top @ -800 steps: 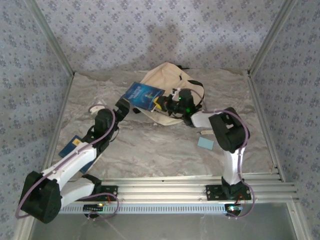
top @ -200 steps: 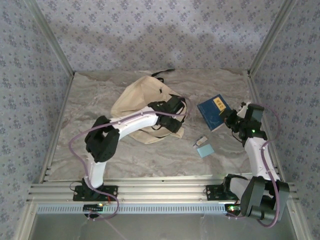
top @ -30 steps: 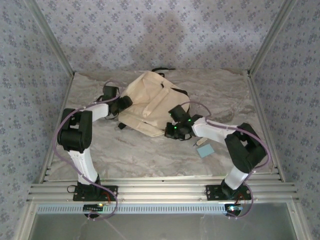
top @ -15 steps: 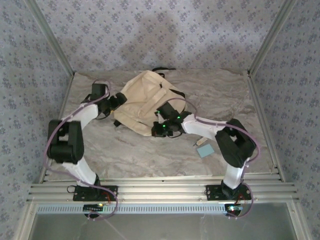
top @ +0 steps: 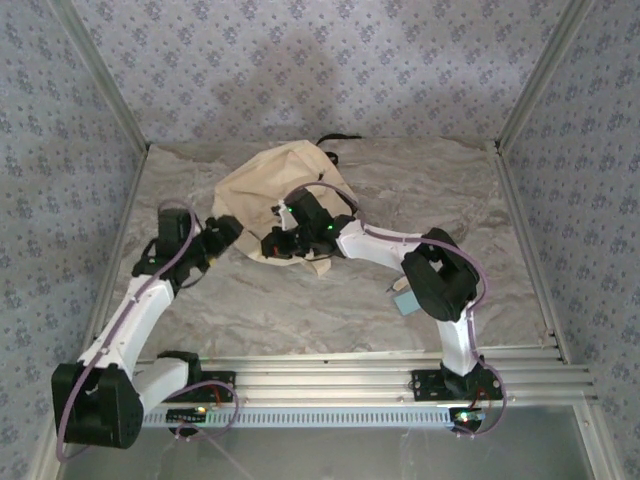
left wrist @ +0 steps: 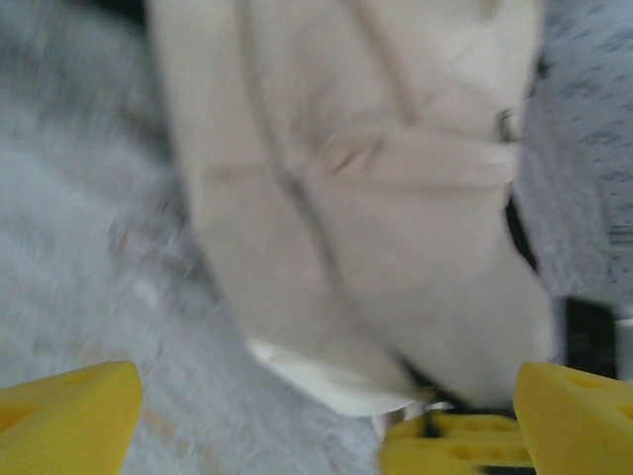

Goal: Pack the student bag

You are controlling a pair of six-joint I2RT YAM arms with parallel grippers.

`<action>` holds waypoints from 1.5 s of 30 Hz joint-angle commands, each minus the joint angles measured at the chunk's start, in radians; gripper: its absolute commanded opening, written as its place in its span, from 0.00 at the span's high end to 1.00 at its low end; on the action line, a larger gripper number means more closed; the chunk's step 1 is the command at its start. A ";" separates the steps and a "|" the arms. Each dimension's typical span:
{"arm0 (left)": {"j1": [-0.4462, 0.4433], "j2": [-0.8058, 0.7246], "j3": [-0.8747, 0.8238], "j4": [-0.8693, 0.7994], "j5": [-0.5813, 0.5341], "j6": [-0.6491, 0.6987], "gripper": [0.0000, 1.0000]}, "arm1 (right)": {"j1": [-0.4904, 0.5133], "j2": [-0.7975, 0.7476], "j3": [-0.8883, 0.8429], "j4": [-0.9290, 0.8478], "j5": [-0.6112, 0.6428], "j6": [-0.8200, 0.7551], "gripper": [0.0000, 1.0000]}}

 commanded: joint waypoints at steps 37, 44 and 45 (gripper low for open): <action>0.006 0.148 -0.072 0.279 -0.080 -0.179 1.00 | -0.355 -0.297 -0.245 -0.441 0.262 -0.507 1.00; 0.055 0.168 -0.048 0.240 -0.071 -0.106 1.00 | -0.483 -0.351 -0.287 -0.438 0.314 -0.523 1.00; 0.060 0.182 -0.039 0.241 -0.070 -0.098 1.00 | -0.475 -0.362 -0.298 -0.433 0.306 -0.516 1.00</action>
